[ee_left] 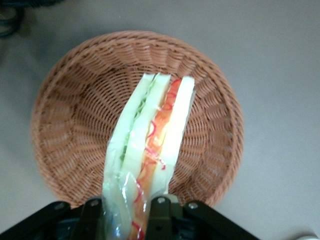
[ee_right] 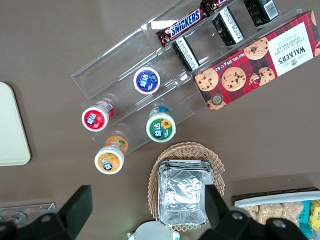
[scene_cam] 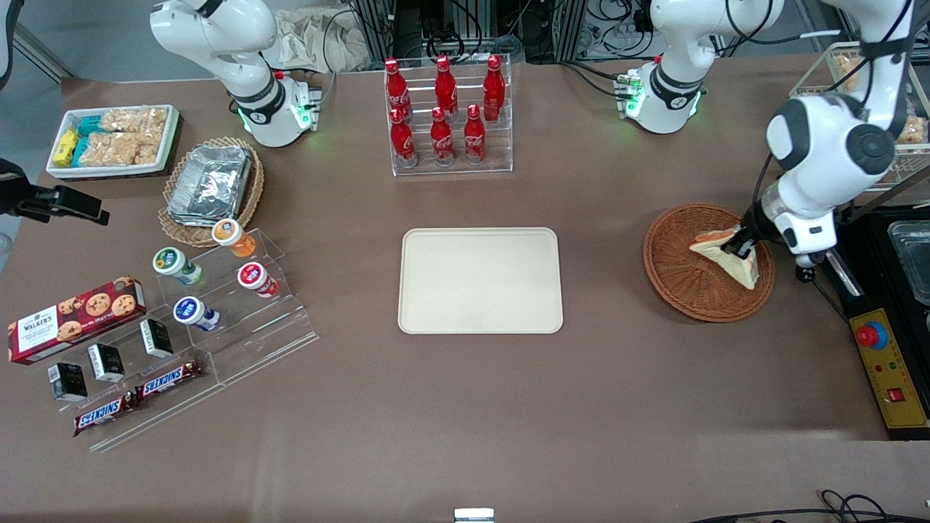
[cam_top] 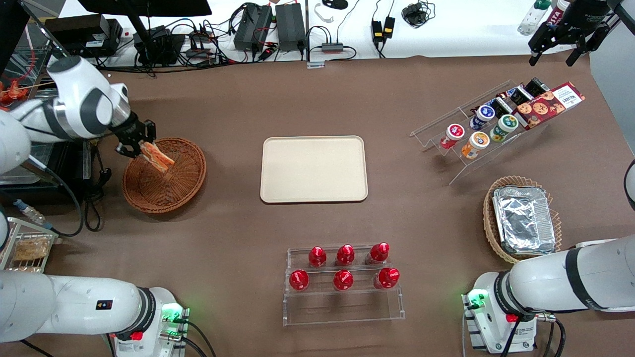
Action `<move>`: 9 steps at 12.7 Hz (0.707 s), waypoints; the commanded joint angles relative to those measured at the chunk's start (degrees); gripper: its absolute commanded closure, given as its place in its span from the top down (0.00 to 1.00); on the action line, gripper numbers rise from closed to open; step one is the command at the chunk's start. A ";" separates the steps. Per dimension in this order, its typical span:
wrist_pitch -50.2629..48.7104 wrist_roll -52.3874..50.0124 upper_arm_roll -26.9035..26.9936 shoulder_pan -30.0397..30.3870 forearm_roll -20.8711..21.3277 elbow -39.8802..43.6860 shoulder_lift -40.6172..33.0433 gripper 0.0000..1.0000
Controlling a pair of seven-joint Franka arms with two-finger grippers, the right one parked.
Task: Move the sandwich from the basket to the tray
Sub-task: 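Close the left gripper on the sandwich and lift it, then carry the held sandwich with the left gripper over the cream tray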
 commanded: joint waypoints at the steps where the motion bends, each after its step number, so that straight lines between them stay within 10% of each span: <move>1: -16.94 1.90 -0.37 -0.12 1.27 14.18 -0.09 0.00; 9: -38.45 16.39 -8.00 -0.47 5.06 39.01 0.35 0.00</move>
